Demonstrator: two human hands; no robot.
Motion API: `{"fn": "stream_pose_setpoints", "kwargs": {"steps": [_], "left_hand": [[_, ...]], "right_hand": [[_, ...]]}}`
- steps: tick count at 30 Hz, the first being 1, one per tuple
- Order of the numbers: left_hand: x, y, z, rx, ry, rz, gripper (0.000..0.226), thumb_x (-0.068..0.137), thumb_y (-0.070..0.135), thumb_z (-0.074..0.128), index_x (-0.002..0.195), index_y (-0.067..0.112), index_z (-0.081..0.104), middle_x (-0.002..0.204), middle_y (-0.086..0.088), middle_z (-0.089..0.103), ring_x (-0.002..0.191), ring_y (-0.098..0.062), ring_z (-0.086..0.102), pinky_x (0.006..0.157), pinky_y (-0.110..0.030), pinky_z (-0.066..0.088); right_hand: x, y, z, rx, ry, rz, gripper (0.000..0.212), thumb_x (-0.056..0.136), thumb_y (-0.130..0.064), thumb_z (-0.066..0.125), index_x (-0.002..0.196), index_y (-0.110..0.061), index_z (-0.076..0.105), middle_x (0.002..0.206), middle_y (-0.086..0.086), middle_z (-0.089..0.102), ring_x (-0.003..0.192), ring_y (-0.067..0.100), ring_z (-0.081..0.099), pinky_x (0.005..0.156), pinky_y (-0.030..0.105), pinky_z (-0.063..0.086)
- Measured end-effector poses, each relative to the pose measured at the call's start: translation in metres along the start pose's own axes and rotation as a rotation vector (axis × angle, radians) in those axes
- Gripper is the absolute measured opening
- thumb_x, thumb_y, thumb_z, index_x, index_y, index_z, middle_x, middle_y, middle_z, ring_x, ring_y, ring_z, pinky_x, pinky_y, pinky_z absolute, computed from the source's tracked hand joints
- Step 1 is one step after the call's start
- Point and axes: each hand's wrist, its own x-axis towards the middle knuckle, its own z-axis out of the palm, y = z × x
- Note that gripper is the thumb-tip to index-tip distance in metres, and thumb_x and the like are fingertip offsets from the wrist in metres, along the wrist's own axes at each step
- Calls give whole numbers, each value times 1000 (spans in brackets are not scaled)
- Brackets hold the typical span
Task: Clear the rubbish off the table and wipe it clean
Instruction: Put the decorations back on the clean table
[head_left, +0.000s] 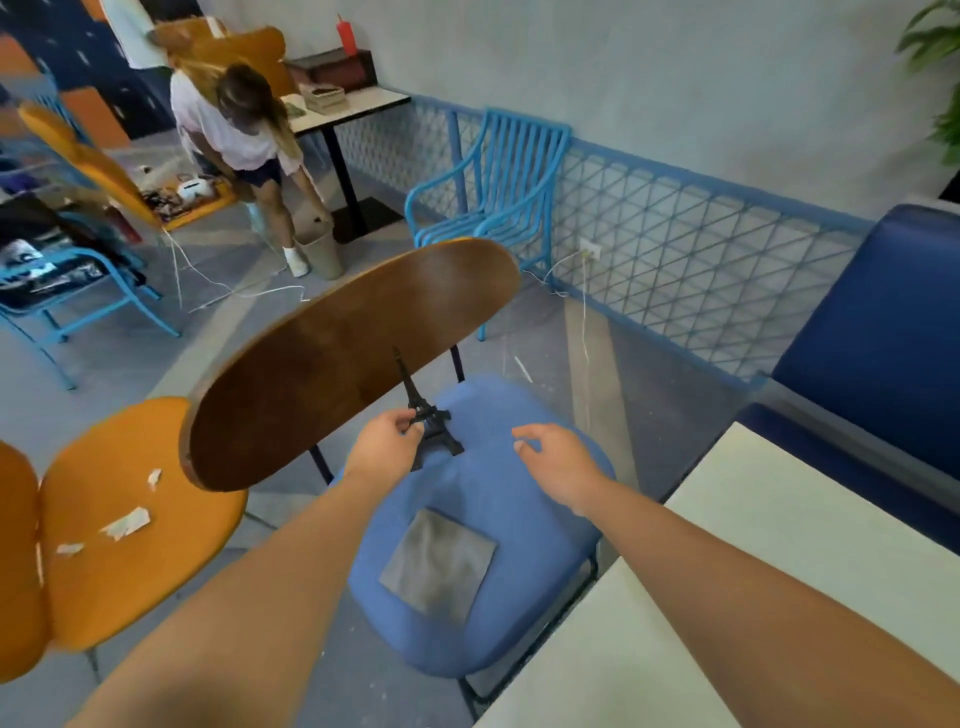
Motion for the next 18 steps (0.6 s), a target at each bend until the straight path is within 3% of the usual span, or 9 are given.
{"fn": "stream_pose_setpoints", "kwargs": {"steps": [3, 10, 15, 18], "left_hand": [[30, -4, -5, -53, 21, -3, 42, 101, 30, 49, 141, 15, 48, 139, -5, 53, 111, -32, 60, 88, -40, 49], [93, -18, -5, -145, 115, -33, 52, 99, 31, 54, 145, 12, 39, 142, -9, 46, 121, -24, 53, 86, -26, 42], [120, -23, -3, -107, 114, -11, 50, 99, 33, 54, 144, 15, 41, 140, -8, 47, 121, -23, 51, 97, -32, 41], [126, -23, 3, -109, 119, 9, 44, 100, 33, 53, 138, 13, 46, 135, -6, 51, 119, -24, 51, 93, -31, 40]], "right_hand": [[26, -3, 9, -6, -34, -7, 36, 103, -26, 46, 138, -18, 53, 147, 3, 45, 131, 21, 45, 96, 25, 39], [76, 12, 36, 24, -80, 9, 36, 102, -22, 46, 138, -17, 53, 147, 1, 45, 133, 18, 44, 96, 19, 35], [97, 21, 47, 57, -83, 34, 34, 102, -23, 46, 135, -21, 55, 145, 0, 46, 128, 19, 48, 94, 22, 40], [99, 25, 50, 71, -80, 49, 33, 102, -23, 47, 134, -22, 56, 144, 0, 47, 126, 20, 50, 96, 27, 44]]}}
